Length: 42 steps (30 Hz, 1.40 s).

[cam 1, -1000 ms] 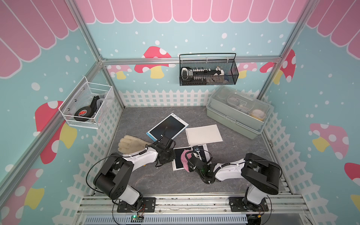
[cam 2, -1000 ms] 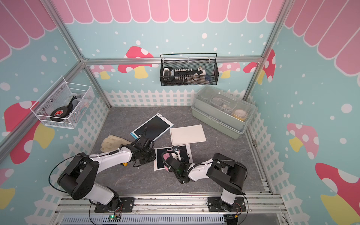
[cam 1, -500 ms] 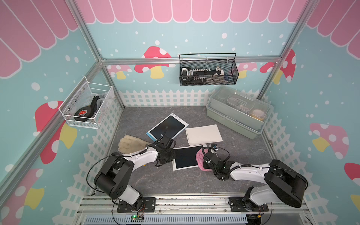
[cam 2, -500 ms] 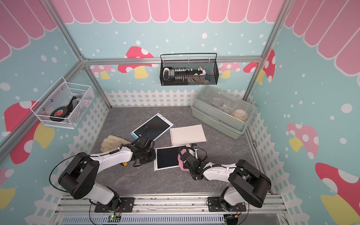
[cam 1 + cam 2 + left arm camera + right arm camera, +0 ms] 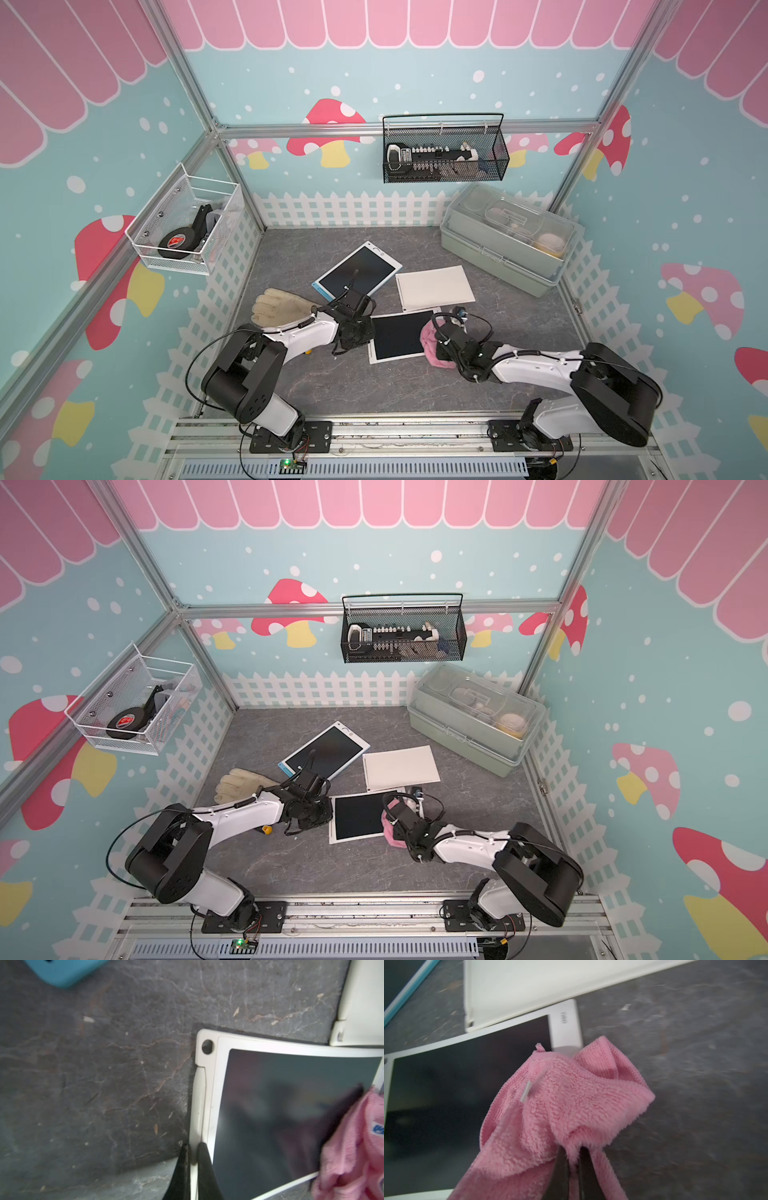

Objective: Wipe the drawing tablet
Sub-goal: Wipe the dirt from the drawing tablet.

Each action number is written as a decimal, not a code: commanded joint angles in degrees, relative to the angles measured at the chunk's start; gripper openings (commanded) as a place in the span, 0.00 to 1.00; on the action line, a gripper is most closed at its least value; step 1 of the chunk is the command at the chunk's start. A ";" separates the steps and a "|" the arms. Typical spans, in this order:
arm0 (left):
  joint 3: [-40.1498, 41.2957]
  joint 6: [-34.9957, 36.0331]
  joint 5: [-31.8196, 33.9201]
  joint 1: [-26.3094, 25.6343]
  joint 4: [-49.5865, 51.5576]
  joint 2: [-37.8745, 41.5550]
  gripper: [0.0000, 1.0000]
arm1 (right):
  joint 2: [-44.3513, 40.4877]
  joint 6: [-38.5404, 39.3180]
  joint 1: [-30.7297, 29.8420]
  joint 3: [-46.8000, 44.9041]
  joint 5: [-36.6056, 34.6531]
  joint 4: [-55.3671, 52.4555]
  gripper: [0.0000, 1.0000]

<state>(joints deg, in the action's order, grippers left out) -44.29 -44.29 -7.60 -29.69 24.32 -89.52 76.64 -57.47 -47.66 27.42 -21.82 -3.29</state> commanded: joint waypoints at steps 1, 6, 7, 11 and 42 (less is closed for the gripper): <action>3.51 0.60 1.67 -0.01 8.83 -4.55 0.05 | 1.07 -0.10 0.87 -2.14 3.49 -10.28 0.00; 3.51 0.69 1.53 -0.01 8.83 -4.77 0.05 | 9.98 2.22 -4.33 7.59 5.47 -7.89 0.00; 3.51 0.78 1.52 -0.01 8.82 -4.71 0.05 | 9.98 2.22 -4.26 7.83 5.03 -8.43 0.00; 3.51 0.61 1.03 -0.01 8.48 -4.62 0.05 | 6.13 2.52 0.56 4.37 3.62 -13.38 0.00; 2.28 1.16 2.06 -0.09 9.30 -3.89 0.05 | -0.42 23.70 8.71 13.30 12.33 -13.97 0.00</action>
<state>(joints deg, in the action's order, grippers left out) -44.95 -43.46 -6.35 -29.28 25.65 -89.47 74.46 -36.27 -37.76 41.28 -16.75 -23.53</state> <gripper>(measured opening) 0.050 0.053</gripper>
